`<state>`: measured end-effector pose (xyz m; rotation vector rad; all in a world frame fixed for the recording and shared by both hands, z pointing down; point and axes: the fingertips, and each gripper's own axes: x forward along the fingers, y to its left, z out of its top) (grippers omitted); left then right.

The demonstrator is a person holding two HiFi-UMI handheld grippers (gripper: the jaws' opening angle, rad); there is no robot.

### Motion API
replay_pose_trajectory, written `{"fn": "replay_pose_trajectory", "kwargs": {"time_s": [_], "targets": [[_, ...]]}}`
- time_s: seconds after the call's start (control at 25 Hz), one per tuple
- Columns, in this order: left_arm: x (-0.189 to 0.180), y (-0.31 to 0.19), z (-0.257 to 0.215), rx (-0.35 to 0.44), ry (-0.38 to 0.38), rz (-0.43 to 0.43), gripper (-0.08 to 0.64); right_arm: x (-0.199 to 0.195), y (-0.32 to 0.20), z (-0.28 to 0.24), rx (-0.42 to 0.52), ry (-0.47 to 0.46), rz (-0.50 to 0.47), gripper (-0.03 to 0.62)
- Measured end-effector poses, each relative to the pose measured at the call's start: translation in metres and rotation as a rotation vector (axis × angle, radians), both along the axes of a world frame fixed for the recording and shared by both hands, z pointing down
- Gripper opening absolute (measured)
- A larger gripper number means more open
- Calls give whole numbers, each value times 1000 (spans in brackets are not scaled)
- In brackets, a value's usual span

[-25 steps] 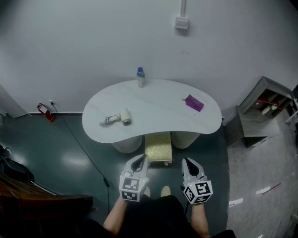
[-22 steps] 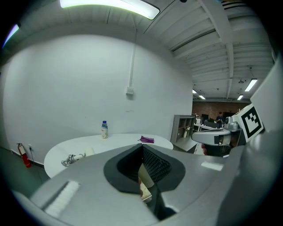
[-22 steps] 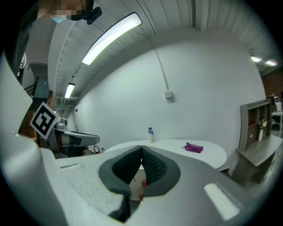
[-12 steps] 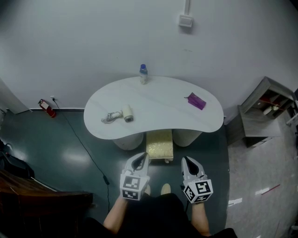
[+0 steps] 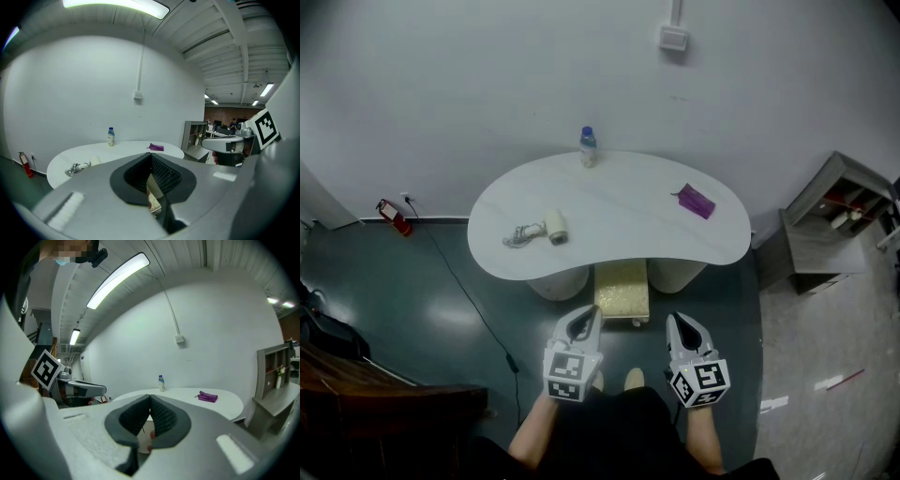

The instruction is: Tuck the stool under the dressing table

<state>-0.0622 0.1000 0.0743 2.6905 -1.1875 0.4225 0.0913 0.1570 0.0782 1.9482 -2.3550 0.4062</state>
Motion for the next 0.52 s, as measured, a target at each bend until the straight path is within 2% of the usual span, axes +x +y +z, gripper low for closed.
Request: {"fn": "replay_pose_trajectory", "kwargs": {"time_s": [0.52], "targets": [[8, -10, 2, -7, -1, 5, 6, 6, -10, 5, -8, -19, -1, 3]]}}
